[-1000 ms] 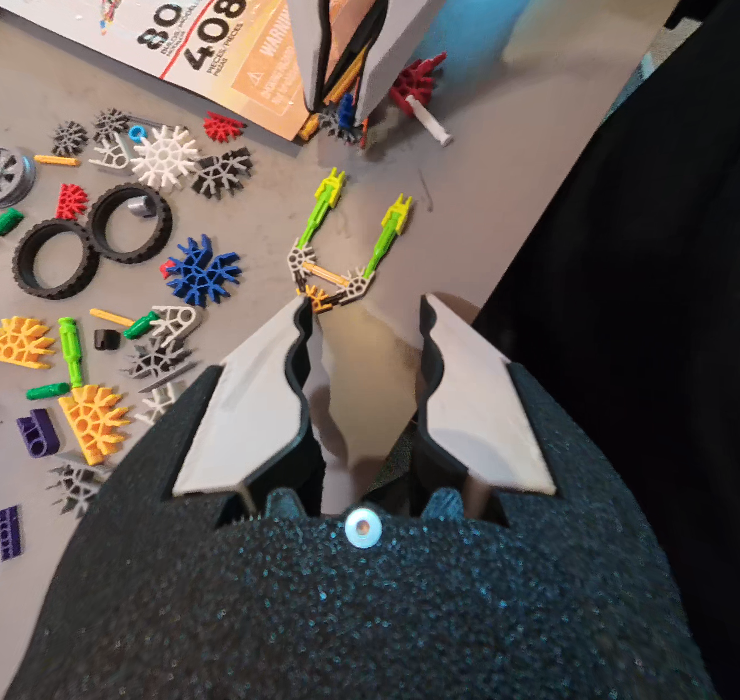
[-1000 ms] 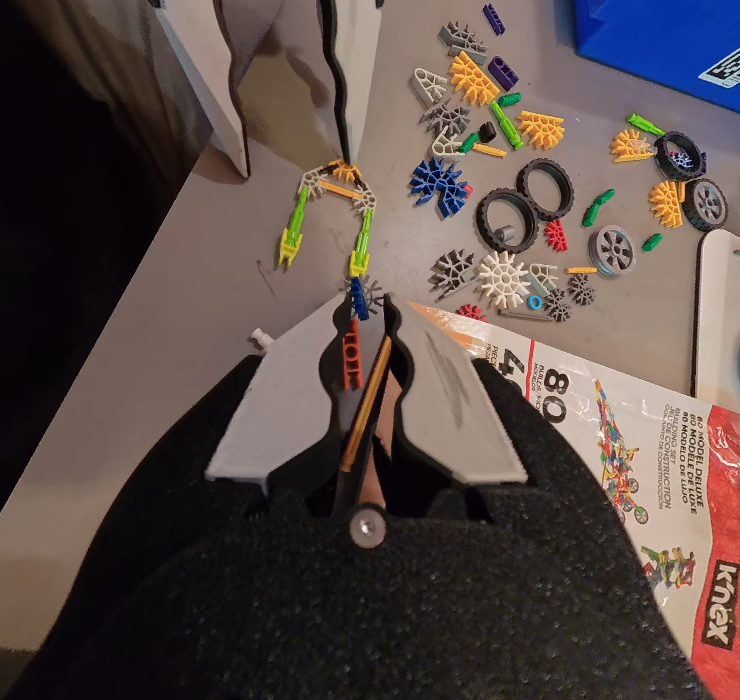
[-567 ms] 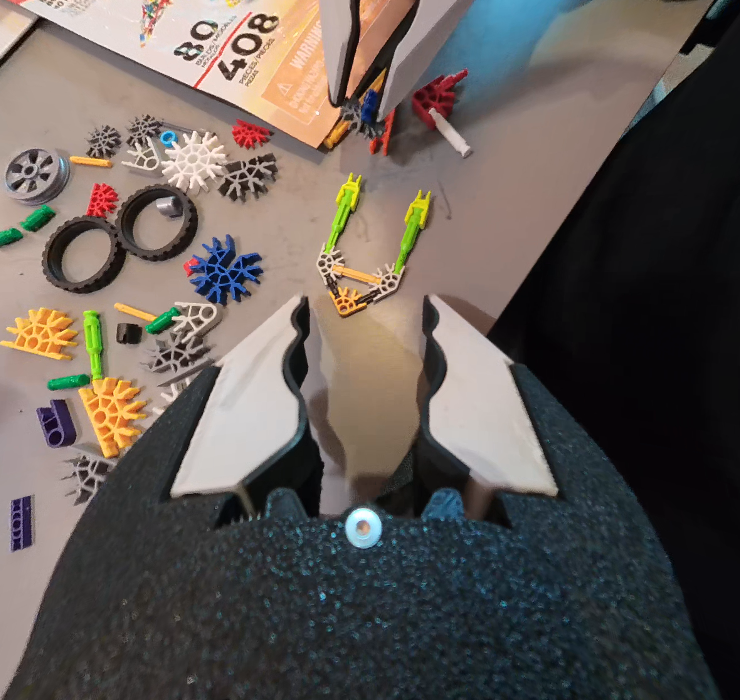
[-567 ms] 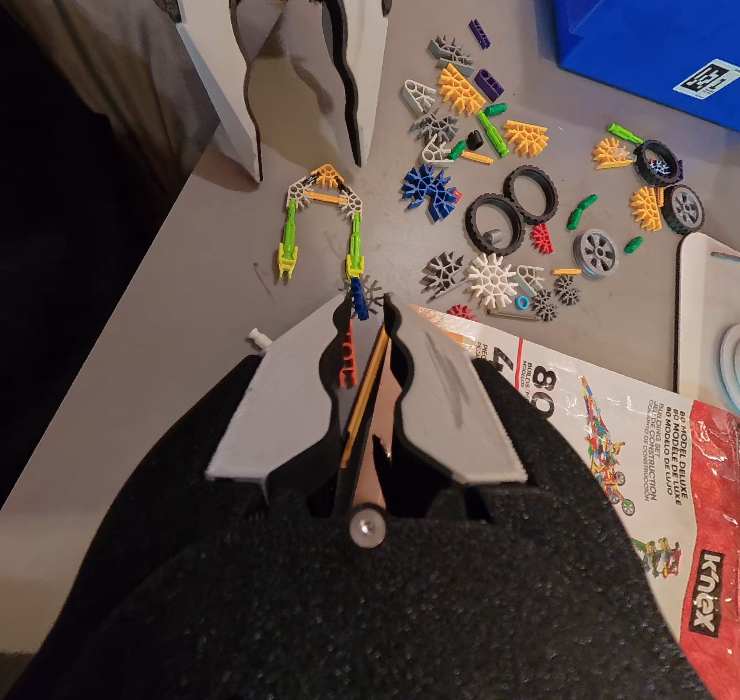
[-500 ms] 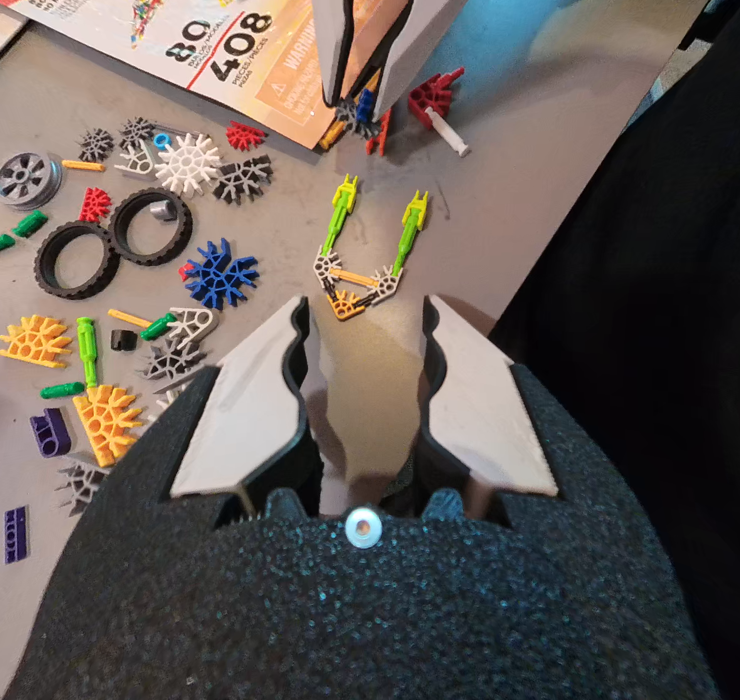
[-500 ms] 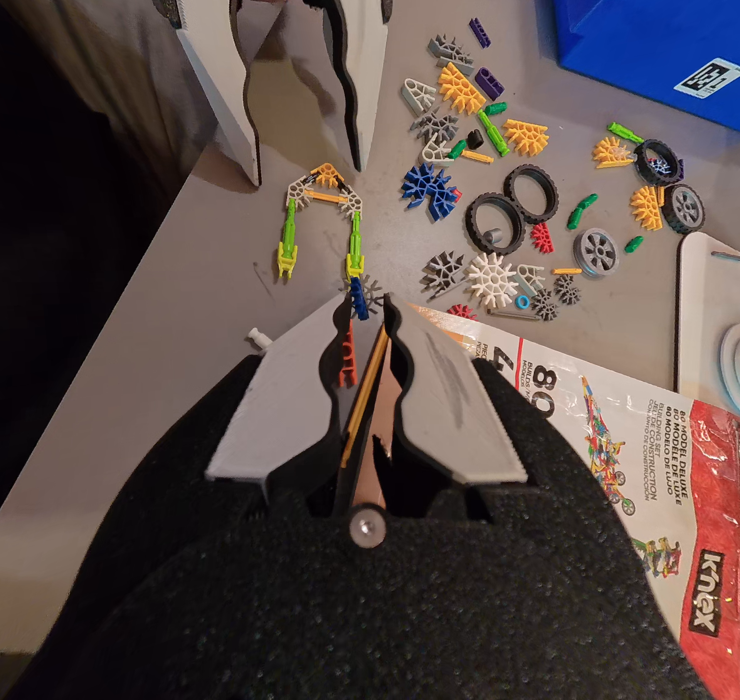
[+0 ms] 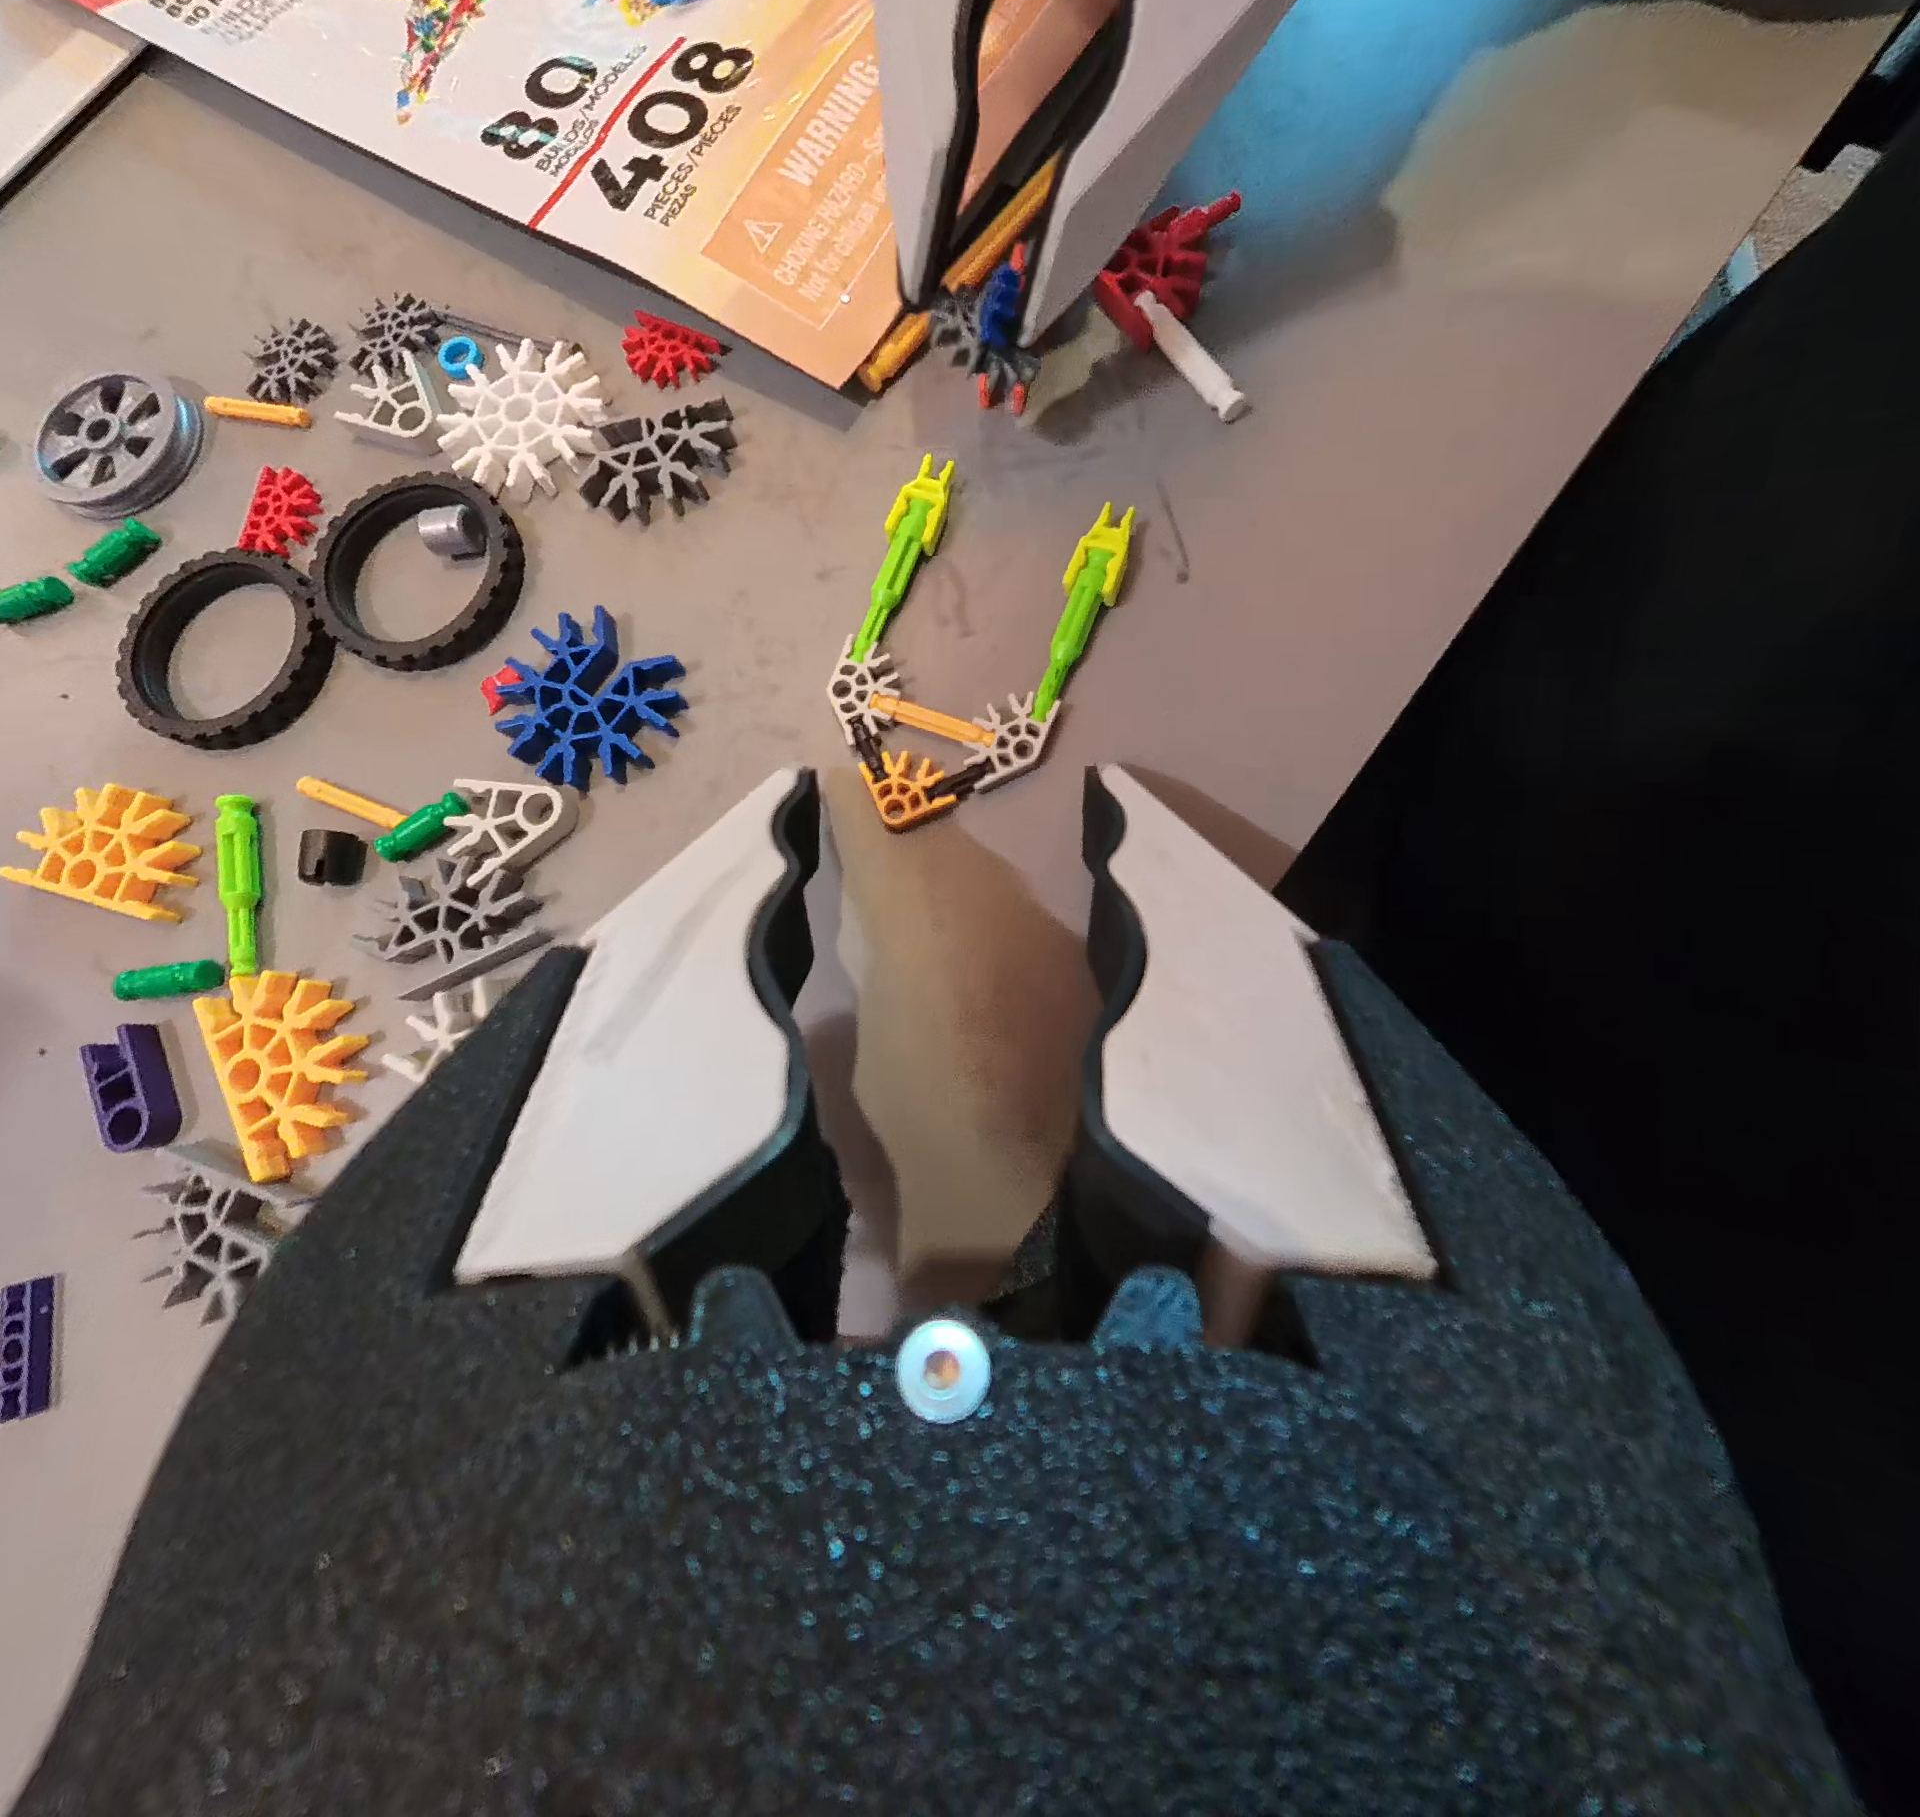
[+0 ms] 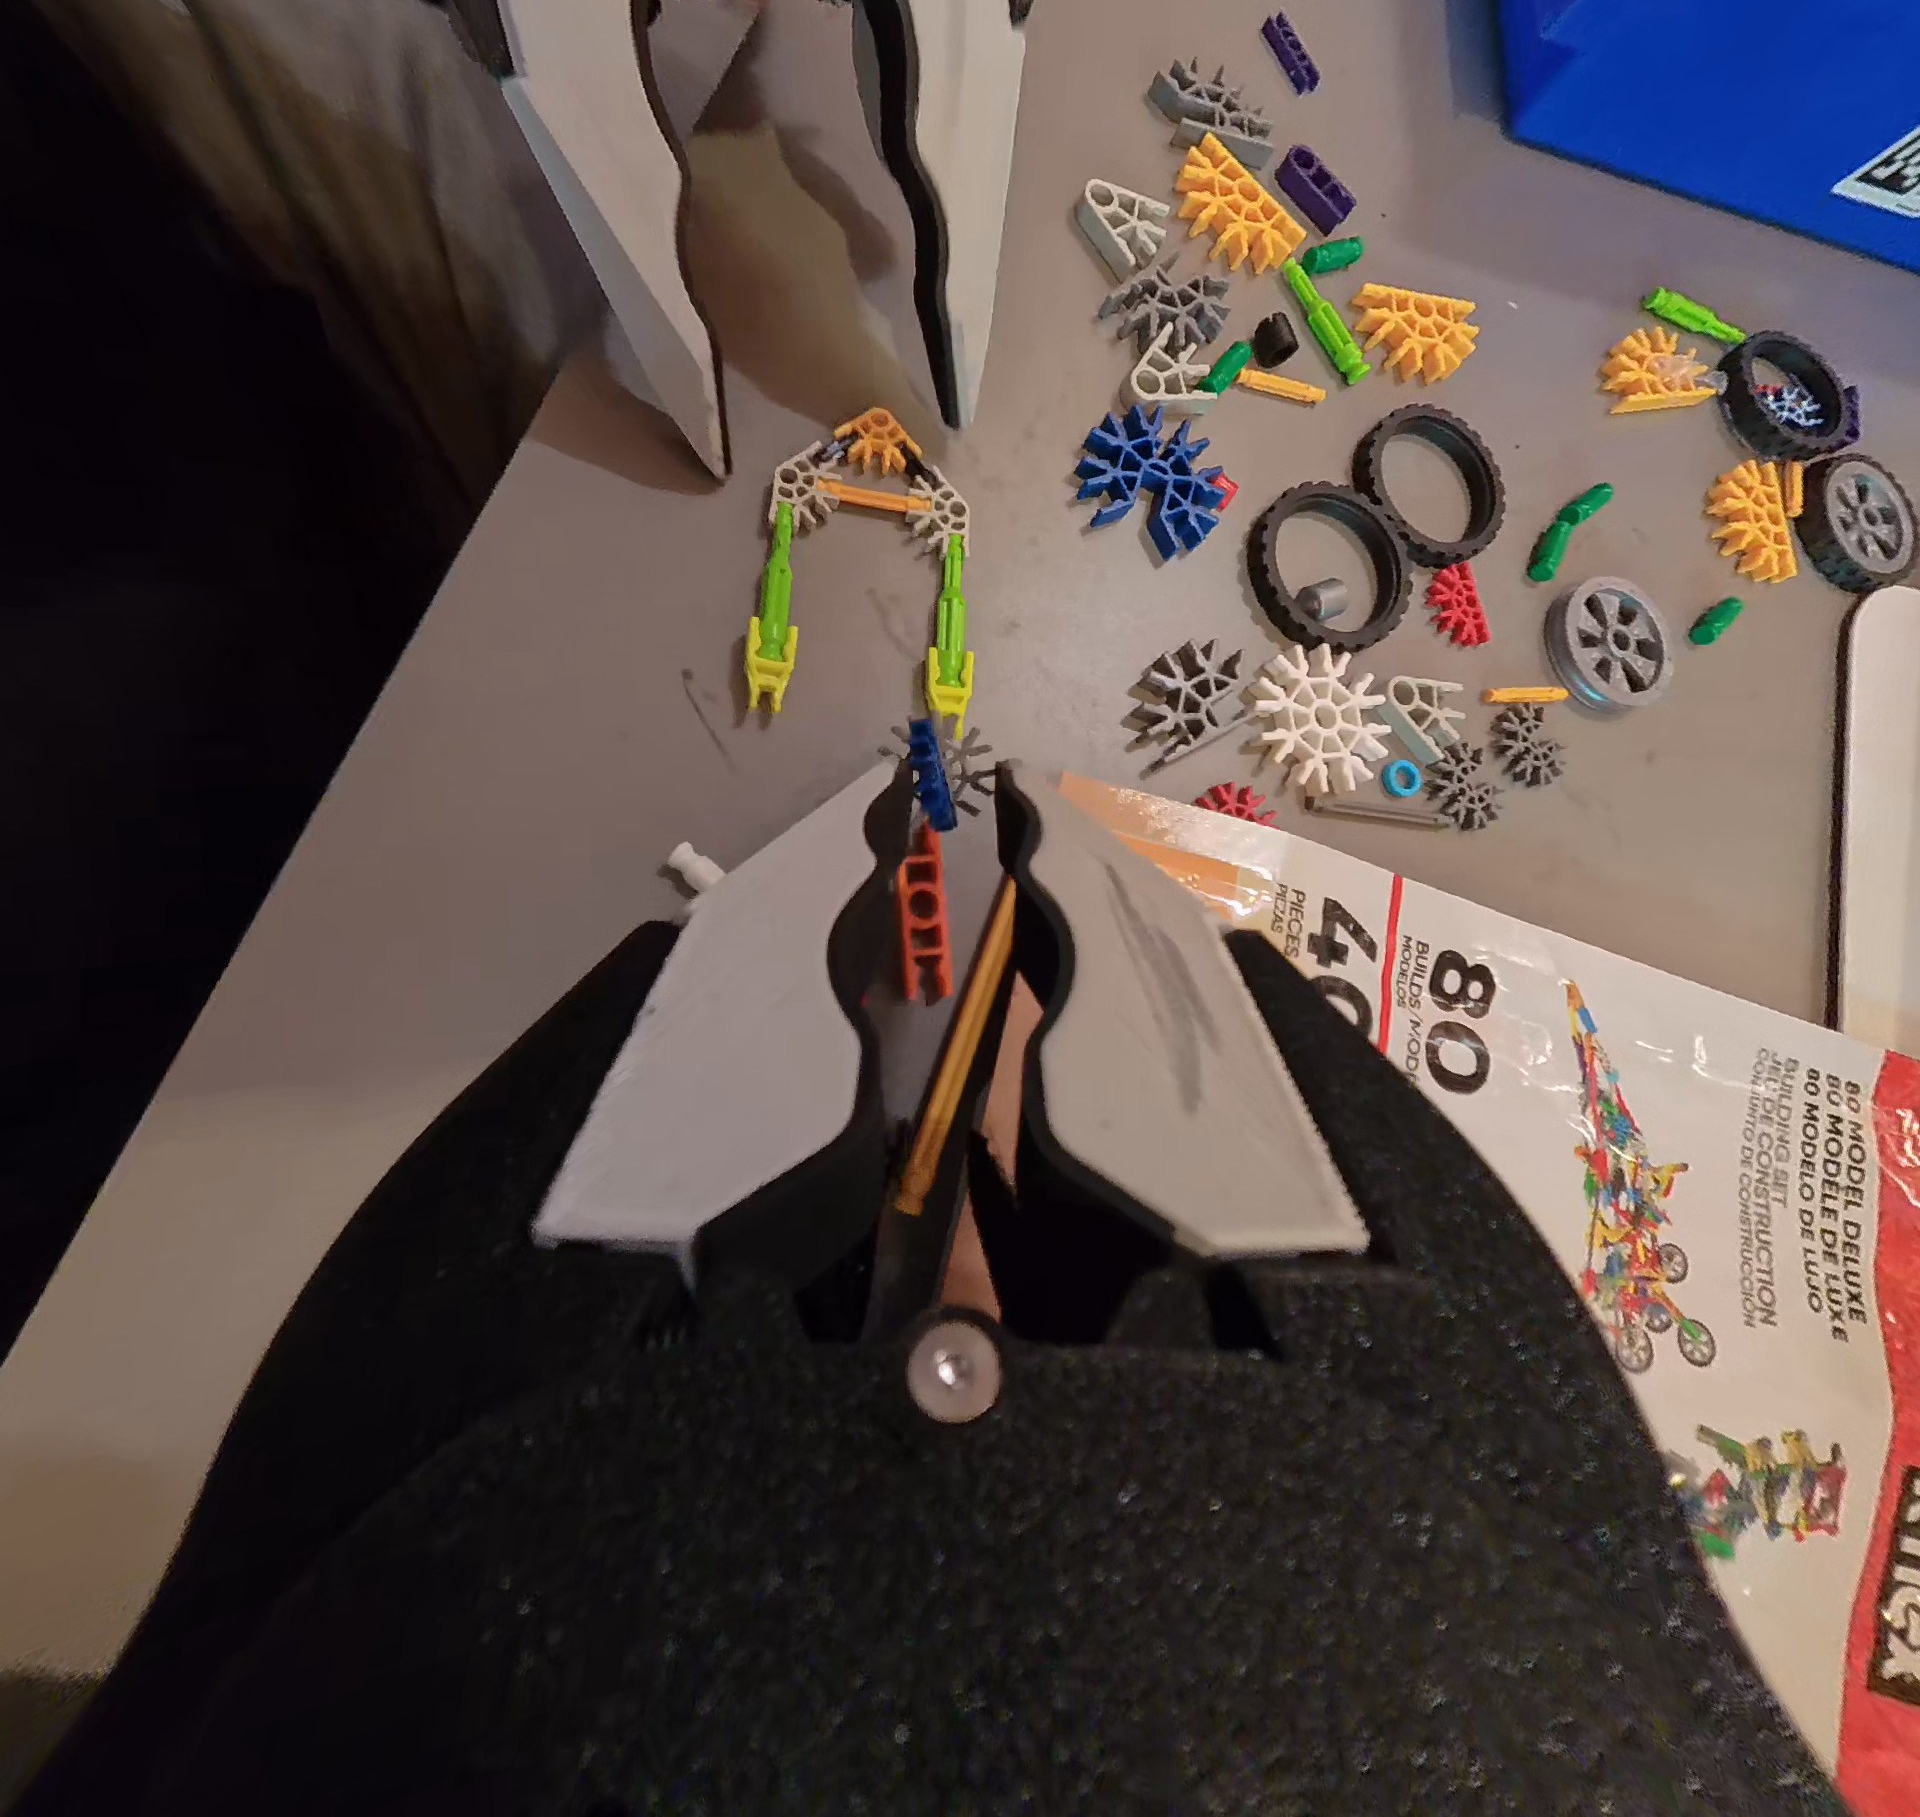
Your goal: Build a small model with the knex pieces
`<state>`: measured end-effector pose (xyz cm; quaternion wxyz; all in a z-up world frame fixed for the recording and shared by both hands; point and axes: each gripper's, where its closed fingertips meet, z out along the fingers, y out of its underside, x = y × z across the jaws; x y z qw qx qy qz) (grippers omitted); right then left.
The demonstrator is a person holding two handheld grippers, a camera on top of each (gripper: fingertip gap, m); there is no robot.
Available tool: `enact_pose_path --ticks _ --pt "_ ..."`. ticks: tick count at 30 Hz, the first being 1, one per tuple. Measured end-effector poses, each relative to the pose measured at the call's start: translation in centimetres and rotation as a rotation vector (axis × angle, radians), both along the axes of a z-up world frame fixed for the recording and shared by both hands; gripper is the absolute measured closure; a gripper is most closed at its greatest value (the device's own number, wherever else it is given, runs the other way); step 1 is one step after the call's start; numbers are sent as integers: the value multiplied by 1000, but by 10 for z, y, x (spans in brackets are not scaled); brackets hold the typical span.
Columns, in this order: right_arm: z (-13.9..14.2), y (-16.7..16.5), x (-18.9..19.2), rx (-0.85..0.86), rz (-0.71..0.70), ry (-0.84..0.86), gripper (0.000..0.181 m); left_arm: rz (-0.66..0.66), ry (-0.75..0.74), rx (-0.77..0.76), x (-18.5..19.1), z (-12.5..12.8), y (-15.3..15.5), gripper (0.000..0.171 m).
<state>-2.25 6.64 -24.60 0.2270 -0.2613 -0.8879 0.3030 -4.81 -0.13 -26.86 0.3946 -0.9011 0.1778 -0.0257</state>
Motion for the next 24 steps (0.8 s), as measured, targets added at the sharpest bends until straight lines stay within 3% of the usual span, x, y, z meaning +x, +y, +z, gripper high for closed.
enact_pose_path --ticks 12,16,19,24 --pt "-4 -7 0 -11 21 -10 167 34 30 51 9 -2 1 159" --pt "-2 -7 0 -23 19 -4 167 39 35 41 5 0 -10 152" --pt "1 -5 0 -39 14 6 167 109 67 51 -22 10 -20 149" --pt "2 -1 -1 -45 5 15 167 319 294 66 -124 50 -40 146"
